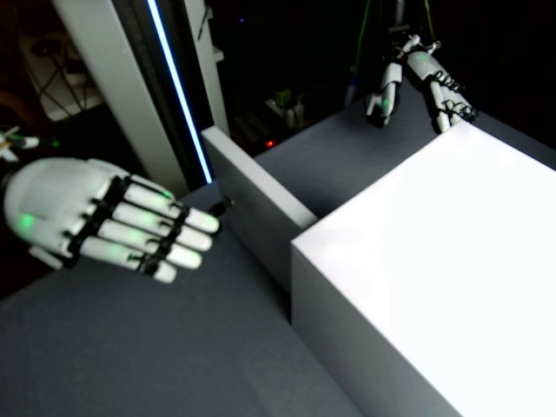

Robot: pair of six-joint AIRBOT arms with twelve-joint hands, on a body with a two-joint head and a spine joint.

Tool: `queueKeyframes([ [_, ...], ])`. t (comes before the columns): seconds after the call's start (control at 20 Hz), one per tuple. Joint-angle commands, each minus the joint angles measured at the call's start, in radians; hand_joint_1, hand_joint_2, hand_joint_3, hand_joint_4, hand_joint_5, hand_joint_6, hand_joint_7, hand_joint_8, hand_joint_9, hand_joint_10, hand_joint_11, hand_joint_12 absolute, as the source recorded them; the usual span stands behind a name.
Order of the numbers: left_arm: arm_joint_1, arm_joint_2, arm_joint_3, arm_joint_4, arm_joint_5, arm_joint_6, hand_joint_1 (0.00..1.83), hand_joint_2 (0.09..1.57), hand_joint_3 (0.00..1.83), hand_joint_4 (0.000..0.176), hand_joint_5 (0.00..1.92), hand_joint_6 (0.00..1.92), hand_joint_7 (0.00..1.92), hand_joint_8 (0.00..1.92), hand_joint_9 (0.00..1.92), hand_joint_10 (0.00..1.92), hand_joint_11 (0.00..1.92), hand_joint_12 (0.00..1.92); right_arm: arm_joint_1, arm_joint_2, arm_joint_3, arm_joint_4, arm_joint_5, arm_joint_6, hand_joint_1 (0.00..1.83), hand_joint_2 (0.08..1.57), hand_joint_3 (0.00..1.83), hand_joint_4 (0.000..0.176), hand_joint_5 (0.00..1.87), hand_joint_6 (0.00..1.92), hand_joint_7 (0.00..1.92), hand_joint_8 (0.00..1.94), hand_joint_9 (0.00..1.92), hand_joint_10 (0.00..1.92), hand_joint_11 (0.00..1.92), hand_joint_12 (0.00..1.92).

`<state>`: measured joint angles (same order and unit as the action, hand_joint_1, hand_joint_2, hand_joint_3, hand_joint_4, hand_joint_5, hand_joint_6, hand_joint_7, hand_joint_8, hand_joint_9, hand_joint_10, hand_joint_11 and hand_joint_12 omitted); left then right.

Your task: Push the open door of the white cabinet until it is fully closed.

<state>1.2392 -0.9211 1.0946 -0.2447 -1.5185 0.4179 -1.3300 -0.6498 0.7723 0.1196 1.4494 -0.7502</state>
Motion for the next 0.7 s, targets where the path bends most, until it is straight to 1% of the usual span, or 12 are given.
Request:
queueKeyframes([
  [0.0,-0.001,-0.003,0.001,-0.017,-0.133,-0.008,0.35,1.34,0.00,0.000,0.21,0.00,0.12,0.00,0.12,0.00,0.00,0.66,0.016,0.004,-0.002,0.007,0.109,0.004,0.45,1.36,0.00,0.000,0.34,0.02,0.29,0.01,0.24,0.25,0.00,1.37],
  [0.05,0.000,-0.003,0.000,-0.019,-0.135,-0.008,0.37,1.34,0.00,0.000,0.22,0.00,0.13,0.00,0.13,0.00,0.00,0.71,0.021,0.002,-0.002,-0.006,0.104,0.004,0.44,1.36,0.00,0.000,0.35,0.02,0.30,0.01,0.25,0.26,0.00,1.39],
  [0.1,0.000,-0.003,0.000,-0.020,-0.136,-0.008,0.36,1.34,0.00,0.000,0.23,0.00,0.13,0.00,0.13,0.00,0.00,0.72,0.023,0.001,-0.002,-0.012,0.101,0.005,0.42,1.37,0.00,0.000,0.36,0.02,0.31,0.01,0.25,0.27,0.00,1.40],
  [0.25,0.002,-0.003,0.000,-0.026,-0.142,-0.008,0.39,1.33,0.00,0.000,0.23,0.00,0.13,0.00,0.12,0.00,0.00,0.68,0.036,-0.003,-0.002,-0.033,0.094,0.009,0.38,1.37,0.00,0.000,0.40,0.02,0.36,0.02,0.29,0.29,0.00,1.40],
  [0.35,0.005,-0.003,-0.001,-0.030,-0.146,-0.008,0.40,1.33,0.00,0.000,0.24,0.00,0.14,0.00,0.13,0.00,0.00,0.68,0.055,-0.005,-0.002,-0.058,0.083,0.011,0.37,1.38,0.00,0.000,0.42,0.01,0.38,0.01,0.28,0.37,0.00,1.42],
  [0.4,0.006,-0.002,-0.001,-0.032,-0.148,-0.008,0.41,1.34,0.00,0.000,0.24,0.00,0.13,0.00,0.13,0.00,0.00,0.65,0.067,-0.008,0.000,-0.070,0.073,0.012,0.36,1.39,0.00,0.000,0.43,0.01,0.39,0.01,0.27,0.44,0.00,1.45],
  [0.5,0.009,-0.002,-0.002,-0.035,-0.152,-0.008,0.41,1.34,0.00,0.000,0.24,0.00,0.12,0.00,0.12,0.00,0.00,0.67,0.094,-0.019,0.010,-0.092,0.049,0.023,0.42,1.37,0.00,0.000,0.45,0.01,0.42,0.01,0.27,0.51,0.00,1.49],
  [0.6,0.013,-0.001,-0.002,-0.037,-0.154,-0.008,0.41,1.34,0.00,0.000,0.24,0.00,0.13,0.00,0.13,0.00,0.00,0.70,0.121,-0.032,0.016,-0.112,0.025,0.030,0.44,1.36,0.00,0.000,0.47,0.02,0.45,0.02,0.28,0.52,0.00,1.48],
  [0.65,0.014,-0.001,-0.003,-0.038,-0.154,-0.008,0.41,1.34,0.00,0.000,0.24,0.00,0.13,0.00,0.13,0.00,0.00,0.68,0.129,-0.038,0.020,-0.120,0.017,0.034,0.43,1.36,0.00,0.000,0.47,0.01,0.45,0.01,0.28,0.51,0.00,1.47],
])
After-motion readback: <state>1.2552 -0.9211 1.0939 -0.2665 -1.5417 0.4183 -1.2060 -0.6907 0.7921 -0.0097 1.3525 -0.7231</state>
